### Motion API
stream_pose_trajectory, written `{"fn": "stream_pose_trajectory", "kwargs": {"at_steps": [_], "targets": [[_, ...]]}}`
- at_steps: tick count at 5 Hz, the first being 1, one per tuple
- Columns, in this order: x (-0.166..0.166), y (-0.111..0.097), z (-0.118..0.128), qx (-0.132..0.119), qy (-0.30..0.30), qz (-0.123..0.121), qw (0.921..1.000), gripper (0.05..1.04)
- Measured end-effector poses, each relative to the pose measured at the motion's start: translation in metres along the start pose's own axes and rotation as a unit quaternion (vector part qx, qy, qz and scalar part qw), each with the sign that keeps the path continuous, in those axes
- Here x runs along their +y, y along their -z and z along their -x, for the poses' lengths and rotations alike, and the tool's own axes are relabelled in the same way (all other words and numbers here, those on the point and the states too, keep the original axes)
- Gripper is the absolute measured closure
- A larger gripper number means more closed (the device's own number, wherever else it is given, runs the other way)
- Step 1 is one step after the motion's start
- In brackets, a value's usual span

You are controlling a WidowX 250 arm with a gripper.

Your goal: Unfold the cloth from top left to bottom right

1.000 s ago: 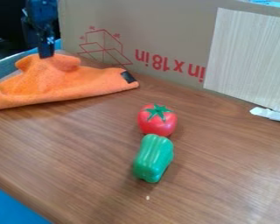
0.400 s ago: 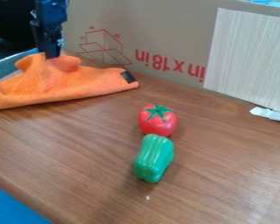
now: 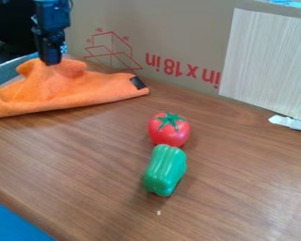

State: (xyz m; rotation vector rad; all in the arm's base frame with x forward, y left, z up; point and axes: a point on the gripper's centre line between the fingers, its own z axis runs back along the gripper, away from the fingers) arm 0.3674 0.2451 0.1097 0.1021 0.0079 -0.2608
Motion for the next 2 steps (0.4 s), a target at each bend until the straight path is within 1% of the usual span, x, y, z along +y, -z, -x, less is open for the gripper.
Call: {"fn": "stream_pose_trajectory", "kwargs": {"at_steps": [1,2], "targets": [[0.0005,0.0,-0.0008,-0.003,0.0,-0.002,1.0,0.331],[-0.0008,-0.0034,-0.0015,-0.004,-0.003,0.004,1.0,0.098]]}}
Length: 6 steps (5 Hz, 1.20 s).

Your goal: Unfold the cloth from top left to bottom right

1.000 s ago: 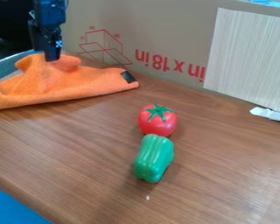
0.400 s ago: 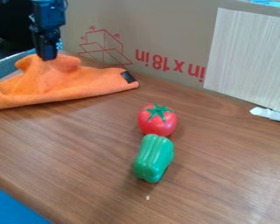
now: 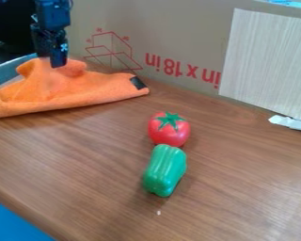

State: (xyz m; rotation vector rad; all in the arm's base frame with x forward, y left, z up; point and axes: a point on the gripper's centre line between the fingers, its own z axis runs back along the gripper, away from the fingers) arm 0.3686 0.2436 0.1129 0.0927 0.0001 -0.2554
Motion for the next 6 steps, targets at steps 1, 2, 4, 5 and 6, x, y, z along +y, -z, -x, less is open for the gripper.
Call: {"fn": "stream_pose_trajectory", "kwargs": {"at_steps": [1,2,4,5,6], "targets": [[0.009,-0.015,0.001,-0.01,-0.016,-0.01,0.9998,0.082],[0.014,-0.012,0.002,-0.002,-0.026,-0.025,0.9993,0.082],[0.02,0.012,0.006,0.028,-0.044,-0.033,0.9981,0.082],[0.02,0.016,0.007,0.035,-0.048,-0.031,0.9978,0.127],[0.019,0.017,0.003,0.023,-0.041,-0.026,0.9986,0.381]]}}
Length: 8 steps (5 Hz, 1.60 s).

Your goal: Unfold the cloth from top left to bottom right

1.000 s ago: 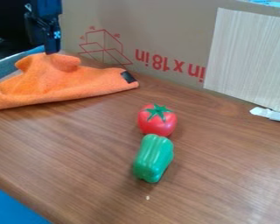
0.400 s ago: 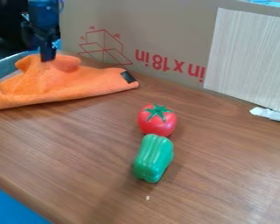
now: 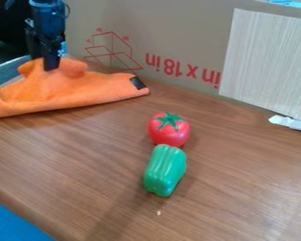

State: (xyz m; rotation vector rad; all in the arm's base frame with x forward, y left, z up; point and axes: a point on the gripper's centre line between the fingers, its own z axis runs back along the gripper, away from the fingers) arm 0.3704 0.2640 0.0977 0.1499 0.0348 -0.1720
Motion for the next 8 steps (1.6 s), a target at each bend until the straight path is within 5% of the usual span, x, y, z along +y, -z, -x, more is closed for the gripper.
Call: {"fn": "stream_pose_trajectory", "kwargs": {"at_steps": [1,3,5,7,8], "targets": [[-0.003,0.003,-0.001,-0.006,0.011,0.011,0.9999,0.679],[-0.024,-0.022,0.009,-0.051,0.046,0.018,0.9974,1.0],[-0.1,-0.05,0.049,-0.083,0.141,0.008,0.9865,1.029],[-0.195,-0.042,0.094,-0.05,0.204,0.017,0.9776,1.014],[-0.219,-0.032,0.1,-0.018,0.182,0.005,0.9831,0.872]]}}
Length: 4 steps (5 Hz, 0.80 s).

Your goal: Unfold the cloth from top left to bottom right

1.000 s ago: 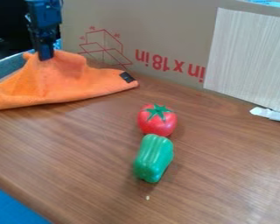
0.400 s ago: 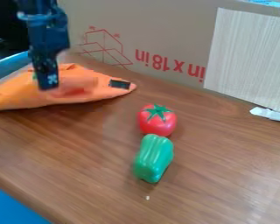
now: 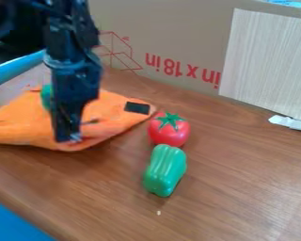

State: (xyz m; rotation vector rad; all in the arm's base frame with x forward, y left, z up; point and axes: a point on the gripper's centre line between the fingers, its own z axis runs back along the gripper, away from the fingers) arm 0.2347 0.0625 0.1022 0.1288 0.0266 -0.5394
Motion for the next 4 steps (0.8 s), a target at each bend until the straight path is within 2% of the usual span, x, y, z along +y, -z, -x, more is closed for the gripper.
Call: {"fn": "stream_pose_trajectory", "kwargs": {"at_steps": [1,2,3,4], "targets": [[-0.012,0.0,-0.003,0.013,-0.047,0.004,0.9988,0.614],[-0.01,-0.001,-0.006,0.016,-0.106,-0.023,0.994,0.307],[-0.011,-0.015,-0.01,0.008,-0.138,0.017,0.9902,0.089],[0.005,-0.052,-0.007,-0.02,-0.156,0.079,0.9845,0.083]]}}
